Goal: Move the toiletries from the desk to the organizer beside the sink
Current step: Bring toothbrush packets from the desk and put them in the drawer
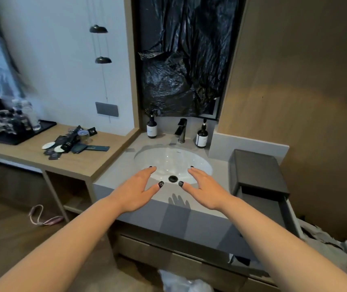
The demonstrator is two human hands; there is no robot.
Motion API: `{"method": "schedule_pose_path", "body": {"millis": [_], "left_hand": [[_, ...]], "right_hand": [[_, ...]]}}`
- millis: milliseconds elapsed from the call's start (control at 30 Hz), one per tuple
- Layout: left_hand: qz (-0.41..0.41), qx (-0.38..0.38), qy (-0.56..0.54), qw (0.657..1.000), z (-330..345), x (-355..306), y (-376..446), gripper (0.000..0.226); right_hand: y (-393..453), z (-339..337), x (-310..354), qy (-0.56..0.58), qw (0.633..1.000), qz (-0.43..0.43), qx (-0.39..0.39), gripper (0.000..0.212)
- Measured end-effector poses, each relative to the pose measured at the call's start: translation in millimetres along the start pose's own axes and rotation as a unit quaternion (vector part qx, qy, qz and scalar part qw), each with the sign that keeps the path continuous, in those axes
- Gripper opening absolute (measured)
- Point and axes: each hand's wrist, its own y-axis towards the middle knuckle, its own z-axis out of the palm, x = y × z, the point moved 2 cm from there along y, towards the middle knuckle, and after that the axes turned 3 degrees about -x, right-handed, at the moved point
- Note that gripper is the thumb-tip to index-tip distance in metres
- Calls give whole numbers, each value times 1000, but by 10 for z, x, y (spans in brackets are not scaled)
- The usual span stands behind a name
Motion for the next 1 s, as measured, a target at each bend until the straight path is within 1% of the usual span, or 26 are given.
{"method": "schedule_pose_path", "body": {"millis": [267,533,767,1000], "left_hand": [[-43,-21,-14,999,-614,835,-566,68],[-94,-52,-29,994,-1023,1464,-791,69],[-135,-77,-51,987,-1242,2002,-658,66],[-155,-68,-65,983,-1383,2632,-133,64]], "right_hand": [[135,529,1057,33,999,-22,11,70],[558,869,1746,31,998,-43,35,67],[1114,1100,2186,35,995,-79,47,62],[1934,1348,2446,43,994,-82,55,60]]}}
